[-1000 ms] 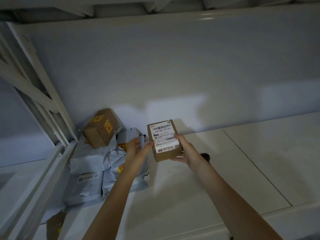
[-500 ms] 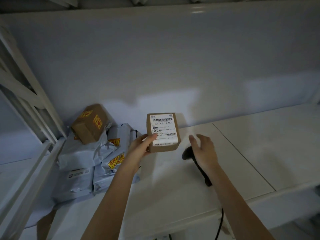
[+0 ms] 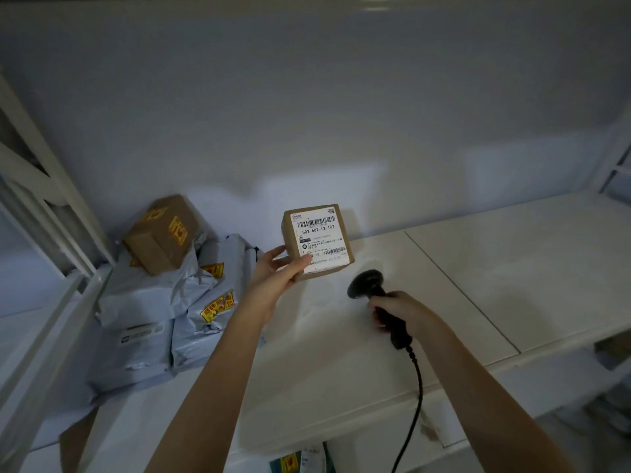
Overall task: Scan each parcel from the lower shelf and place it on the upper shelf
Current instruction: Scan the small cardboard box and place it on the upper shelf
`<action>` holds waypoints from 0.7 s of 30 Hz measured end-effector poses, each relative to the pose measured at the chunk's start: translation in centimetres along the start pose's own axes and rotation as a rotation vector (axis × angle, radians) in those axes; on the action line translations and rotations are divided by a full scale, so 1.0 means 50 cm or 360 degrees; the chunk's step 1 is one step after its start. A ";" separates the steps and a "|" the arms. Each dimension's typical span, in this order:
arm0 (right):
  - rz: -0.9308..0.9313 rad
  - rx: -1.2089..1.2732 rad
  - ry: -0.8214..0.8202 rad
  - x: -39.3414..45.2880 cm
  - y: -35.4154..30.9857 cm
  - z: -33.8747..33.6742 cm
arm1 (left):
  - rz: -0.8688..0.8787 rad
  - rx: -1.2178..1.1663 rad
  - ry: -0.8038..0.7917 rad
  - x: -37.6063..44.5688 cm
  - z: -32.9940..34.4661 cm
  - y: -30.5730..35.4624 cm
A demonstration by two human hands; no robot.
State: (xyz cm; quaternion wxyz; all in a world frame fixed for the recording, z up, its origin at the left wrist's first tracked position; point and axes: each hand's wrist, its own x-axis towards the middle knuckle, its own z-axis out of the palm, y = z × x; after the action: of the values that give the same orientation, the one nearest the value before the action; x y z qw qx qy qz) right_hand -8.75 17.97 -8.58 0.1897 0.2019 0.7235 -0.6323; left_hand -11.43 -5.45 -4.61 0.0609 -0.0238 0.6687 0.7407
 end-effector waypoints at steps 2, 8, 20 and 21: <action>-0.0082 0.0241 0.0037 -0.018 -0.004 0.003 | 0.0012 0.0008 0.0010 0.002 -0.003 -0.007; -0.0552 0.0531 0.0219 -0.137 -0.060 0.020 | -0.0022 -0.0110 0.0111 0.022 0.008 -0.024; -0.0764 -0.0027 0.0279 -0.238 -0.106 0.054 | 0.0054 -0.0066 0.0154 0.045 0.044 -0.047; -0.0761 -0.0032 0.0275 -0.239 -0.105 0.055 | 0.0049 -0.0061 0.0156 0.045 0.045 -0.047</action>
State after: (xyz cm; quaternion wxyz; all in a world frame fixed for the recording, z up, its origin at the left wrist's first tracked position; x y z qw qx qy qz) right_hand -1.41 14.00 1.81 -0.0258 0.0763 0.7705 -0.6324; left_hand -13.26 -2.86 -6.98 0.0163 -0.0509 0.6568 0.7522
